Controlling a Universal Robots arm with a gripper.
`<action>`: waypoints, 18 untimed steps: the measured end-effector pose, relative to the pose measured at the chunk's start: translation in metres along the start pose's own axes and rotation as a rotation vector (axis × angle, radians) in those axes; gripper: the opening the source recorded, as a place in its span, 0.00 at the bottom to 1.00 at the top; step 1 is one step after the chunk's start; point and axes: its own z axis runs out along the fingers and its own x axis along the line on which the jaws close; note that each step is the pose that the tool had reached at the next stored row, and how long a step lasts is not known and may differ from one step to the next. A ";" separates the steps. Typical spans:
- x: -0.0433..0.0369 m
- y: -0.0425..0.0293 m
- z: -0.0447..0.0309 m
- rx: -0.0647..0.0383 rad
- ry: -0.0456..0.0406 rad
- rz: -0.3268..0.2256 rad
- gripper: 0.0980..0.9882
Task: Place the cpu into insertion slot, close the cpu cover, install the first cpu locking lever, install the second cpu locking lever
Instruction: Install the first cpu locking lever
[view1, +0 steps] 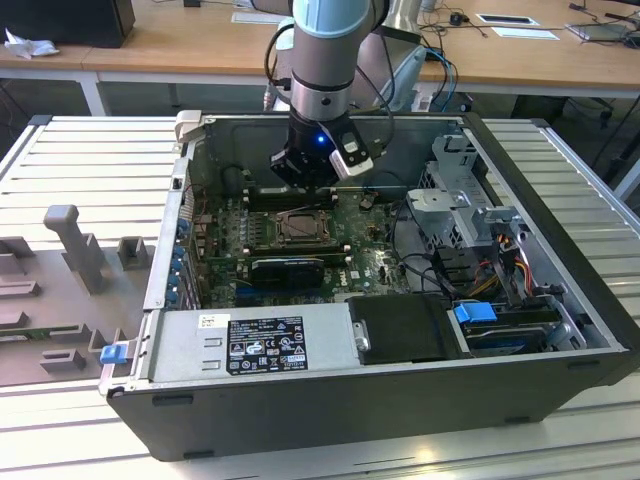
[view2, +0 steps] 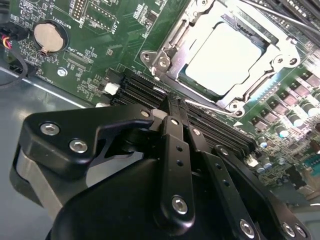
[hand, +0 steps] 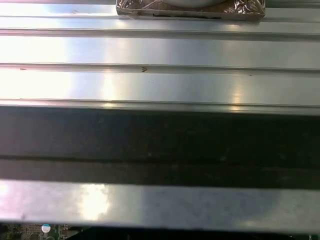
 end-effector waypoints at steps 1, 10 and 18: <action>-0.0007 -0.0001 0.0001 0.000 0.0002 0.000 0.01; -0.0016 -0.0021 0.0029 0.000 0.0018 -0.016 0.01; -0.0032 -0.0025 0.0060 0.000 0.0017 -0.016 0.01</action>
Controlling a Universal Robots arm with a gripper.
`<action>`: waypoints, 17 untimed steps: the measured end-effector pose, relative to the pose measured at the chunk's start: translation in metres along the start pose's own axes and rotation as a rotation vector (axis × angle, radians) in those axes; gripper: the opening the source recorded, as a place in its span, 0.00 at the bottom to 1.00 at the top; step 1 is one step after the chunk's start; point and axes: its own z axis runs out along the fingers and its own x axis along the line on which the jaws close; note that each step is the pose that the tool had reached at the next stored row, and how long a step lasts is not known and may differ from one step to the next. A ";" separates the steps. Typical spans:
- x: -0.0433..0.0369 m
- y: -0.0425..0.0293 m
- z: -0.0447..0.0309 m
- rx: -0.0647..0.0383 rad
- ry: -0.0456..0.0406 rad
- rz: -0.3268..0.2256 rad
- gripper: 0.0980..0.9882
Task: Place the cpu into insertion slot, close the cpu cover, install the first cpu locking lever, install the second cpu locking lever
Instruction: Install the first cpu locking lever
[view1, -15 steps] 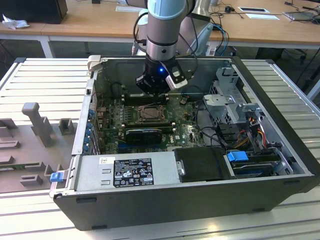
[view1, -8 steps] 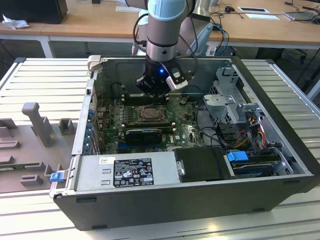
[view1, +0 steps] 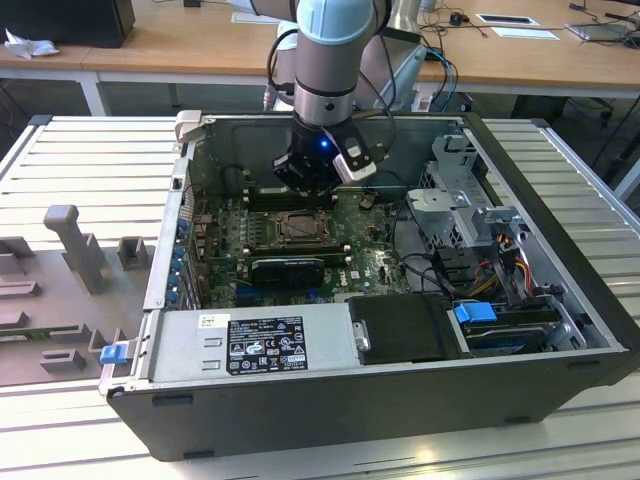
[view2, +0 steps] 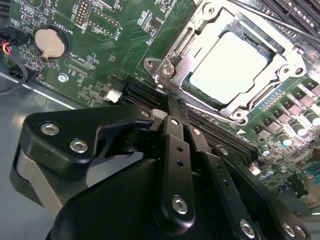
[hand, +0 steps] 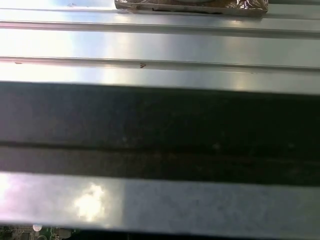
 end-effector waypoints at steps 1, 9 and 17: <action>0.0000 -0.0001 0.0007 0.000 0.0001 0.000 0.01; 0.0000 -0.0020 0.0014 0.000 0.0001 0.000 0.01; 0.0000 -0.0042 0.0028 0.000 0.0000 0.000 0.01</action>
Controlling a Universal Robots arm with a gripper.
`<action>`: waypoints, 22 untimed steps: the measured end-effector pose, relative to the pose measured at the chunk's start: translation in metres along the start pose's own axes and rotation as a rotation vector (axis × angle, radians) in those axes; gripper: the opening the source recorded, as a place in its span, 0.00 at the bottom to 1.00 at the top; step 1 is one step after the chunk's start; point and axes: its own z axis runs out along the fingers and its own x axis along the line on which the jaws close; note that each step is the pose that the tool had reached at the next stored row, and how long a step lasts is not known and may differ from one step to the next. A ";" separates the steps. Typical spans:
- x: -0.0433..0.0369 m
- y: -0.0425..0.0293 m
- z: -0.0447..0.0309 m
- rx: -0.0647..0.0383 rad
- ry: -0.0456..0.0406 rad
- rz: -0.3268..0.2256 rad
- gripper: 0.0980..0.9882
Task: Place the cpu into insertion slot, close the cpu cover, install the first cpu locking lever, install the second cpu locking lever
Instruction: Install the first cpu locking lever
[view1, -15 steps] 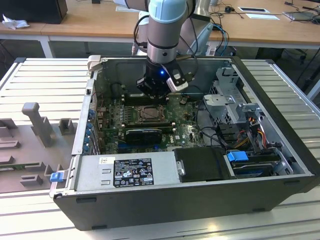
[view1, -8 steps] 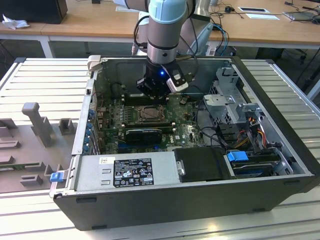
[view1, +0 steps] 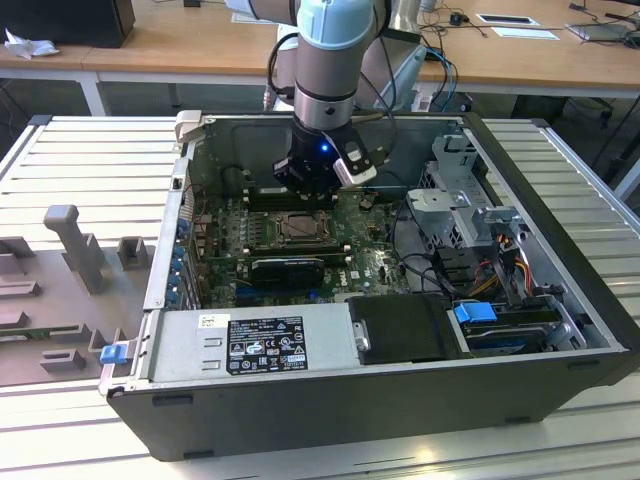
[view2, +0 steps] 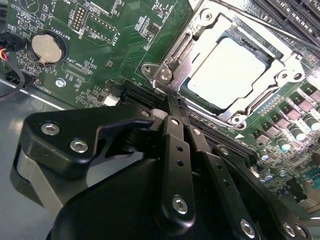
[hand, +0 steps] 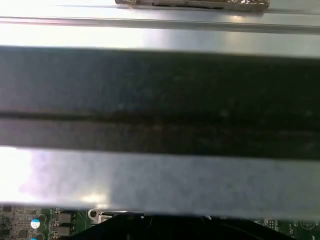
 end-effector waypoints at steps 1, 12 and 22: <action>0.0000 -0.0002 0.0003 0.000 0.0000 0.000 0.01; 0.0002 0.0011 -0.0154 -0.009 -0.0005 0.000 0.01; 0.0005 -0.0054 -0.0163 -0.008 -0.0002 0.000 0.01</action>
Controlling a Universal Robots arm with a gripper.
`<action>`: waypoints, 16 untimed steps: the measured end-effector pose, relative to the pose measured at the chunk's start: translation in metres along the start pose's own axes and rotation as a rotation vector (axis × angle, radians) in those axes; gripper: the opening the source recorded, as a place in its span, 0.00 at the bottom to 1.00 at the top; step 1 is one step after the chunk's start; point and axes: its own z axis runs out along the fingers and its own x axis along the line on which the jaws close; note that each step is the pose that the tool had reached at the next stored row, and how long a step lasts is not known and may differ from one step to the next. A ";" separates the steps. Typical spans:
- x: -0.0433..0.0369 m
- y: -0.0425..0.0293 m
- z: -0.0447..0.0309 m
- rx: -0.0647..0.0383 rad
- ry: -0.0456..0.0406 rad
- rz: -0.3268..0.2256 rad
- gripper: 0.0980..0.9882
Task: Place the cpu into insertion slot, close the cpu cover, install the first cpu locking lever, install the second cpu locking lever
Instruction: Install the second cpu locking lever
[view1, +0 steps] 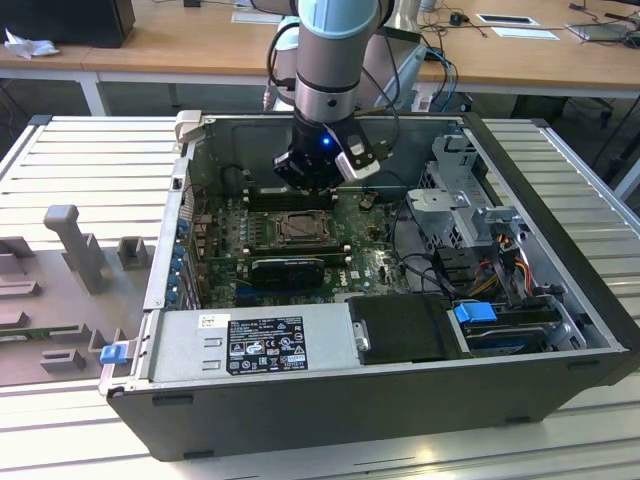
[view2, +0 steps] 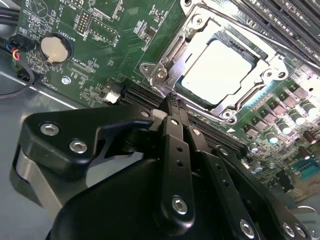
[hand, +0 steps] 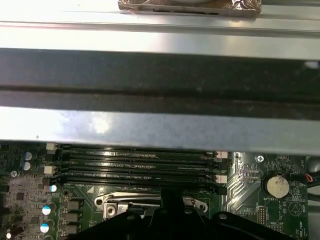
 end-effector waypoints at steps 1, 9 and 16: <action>0.0000 -0.0003 0.0000 0.000 0.0000 0.000 0.01; 0.0007 -0.0125 -0.0148 0.000 -0.0001 0.000 0.01; 0.0013 -0.0173 -0.0244 0.000 0.0000 0.000 0.01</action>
